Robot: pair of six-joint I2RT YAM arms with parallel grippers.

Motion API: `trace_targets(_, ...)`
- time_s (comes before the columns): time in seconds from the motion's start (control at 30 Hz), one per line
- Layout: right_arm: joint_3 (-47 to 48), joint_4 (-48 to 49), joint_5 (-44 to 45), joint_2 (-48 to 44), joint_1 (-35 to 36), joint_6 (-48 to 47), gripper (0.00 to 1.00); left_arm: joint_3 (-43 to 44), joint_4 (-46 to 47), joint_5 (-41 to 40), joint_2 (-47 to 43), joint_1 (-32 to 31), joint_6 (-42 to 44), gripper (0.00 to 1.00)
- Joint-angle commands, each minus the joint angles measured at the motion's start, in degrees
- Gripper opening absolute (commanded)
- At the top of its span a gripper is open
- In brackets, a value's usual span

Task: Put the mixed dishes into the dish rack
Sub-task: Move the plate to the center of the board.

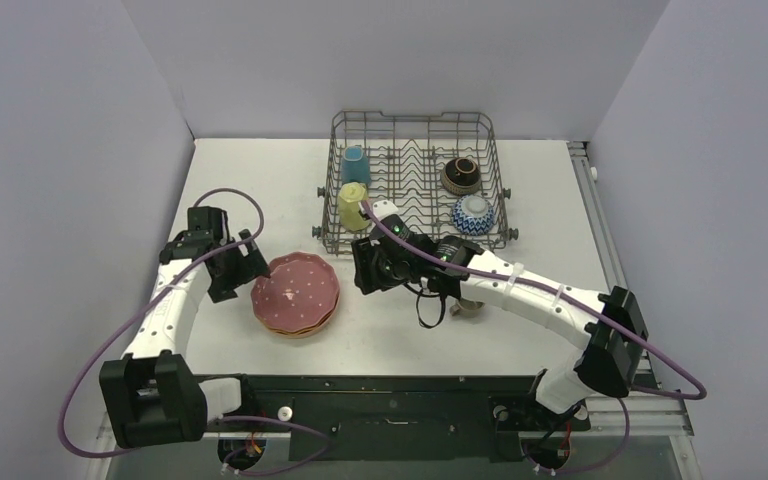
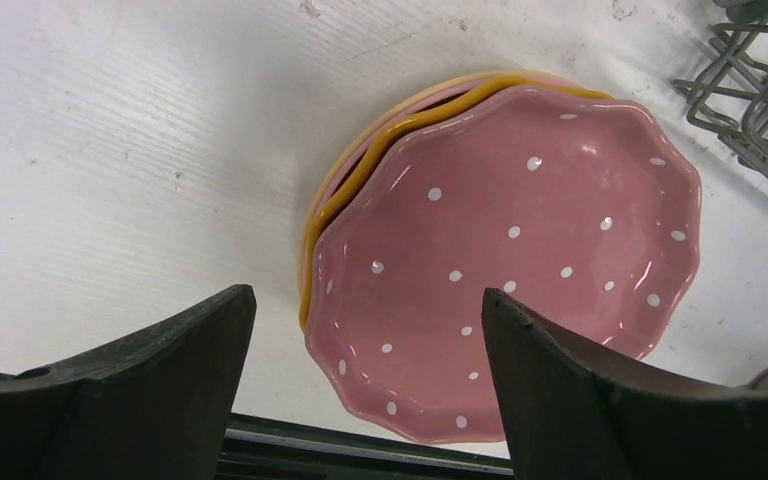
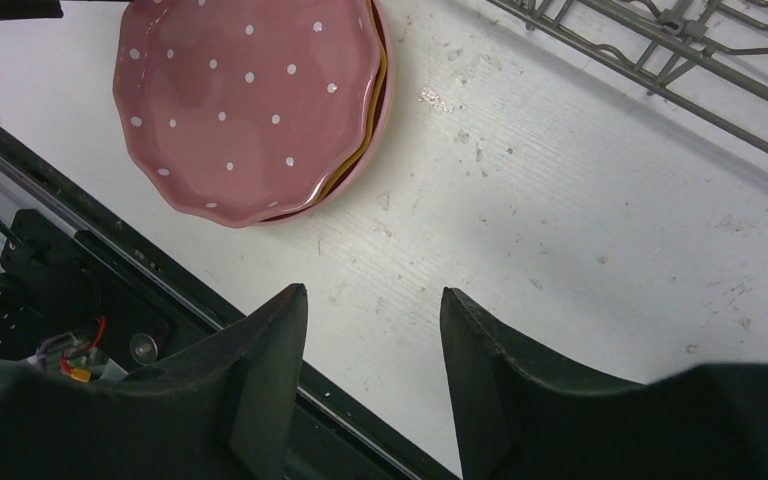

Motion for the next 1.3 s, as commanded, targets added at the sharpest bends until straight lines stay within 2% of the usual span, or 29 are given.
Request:
trace_targets(0.0,2.3,2.07,-1.85,0.88,0.54,-0.22,0.47,-1.0,4.99,1.45,1.85,0.78,0.83,0.78)
trace_targets(0.2,2.06,2.59,-3.95,2.41,0.53,-0.28,0.46,-1.6,7.13,1.94,5.23,0.87,1.37,0.68)
trace_targets(0.53,1.4,2.82,-4.79,3.27,0.54,-0.87,0.45,-1.59,9.31,3.48,8.75,0.83,2.17,0.62)
trace_targets(0.6,1.14,3.0,-4.99,3.48,0.52,-0.94,0.45,-1.7,9.89,4.04,9.03,0.84,2.71,0.63)
trace_targets(0.77,0.49,3.52,-5.81,3.82,0.5,-0.69,0.45,-2.07,10.63,4.39,9.22,0.83,3.68,0.83)
trace_targets(0.87,-0.06,3.86,-6.36,3.83,0.48,-0.5,0.45,-2.23,11.27,5.0,9.57,0.83,4.24,0.9)
trace_targets(1.27,-1.71,4.79,-7.12,3.14,0.59,-0.78,0.45,-2.92,14.41,11.18,13.86,0.74,5.27,0.94)
